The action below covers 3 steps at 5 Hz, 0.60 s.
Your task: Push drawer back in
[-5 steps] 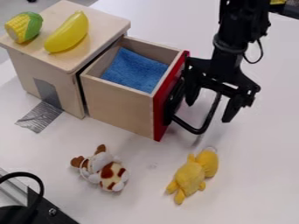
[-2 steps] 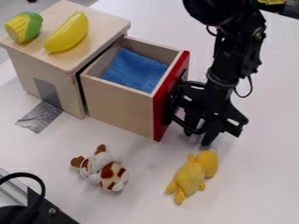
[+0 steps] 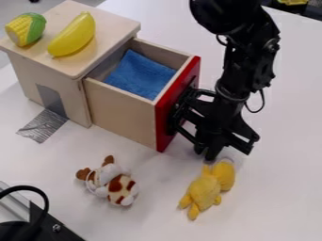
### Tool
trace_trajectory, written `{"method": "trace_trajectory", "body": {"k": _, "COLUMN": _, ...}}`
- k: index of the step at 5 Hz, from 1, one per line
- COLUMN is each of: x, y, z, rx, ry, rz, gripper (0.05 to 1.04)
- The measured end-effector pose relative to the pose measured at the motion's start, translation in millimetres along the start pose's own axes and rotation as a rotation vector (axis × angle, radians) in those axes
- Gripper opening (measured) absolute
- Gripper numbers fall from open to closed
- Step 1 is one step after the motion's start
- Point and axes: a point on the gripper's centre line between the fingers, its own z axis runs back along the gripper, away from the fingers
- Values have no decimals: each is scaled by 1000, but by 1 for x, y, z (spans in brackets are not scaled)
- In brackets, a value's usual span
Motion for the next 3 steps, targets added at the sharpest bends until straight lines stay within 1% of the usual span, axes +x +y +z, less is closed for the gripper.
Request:
{"method": "trace_trajectory", "body": {"k": 2, "x": -25, "y": 17, "z": 4, "rx": -11, "ry": -20, "rz": 21, "gripper": 137}}
{"method": "trace_trajectory", "body": {"k": 3, "x": -32, "y": 22, "z": 9, "rx": -19, "ry": -51, "rz": 28, "gripper": 137}}
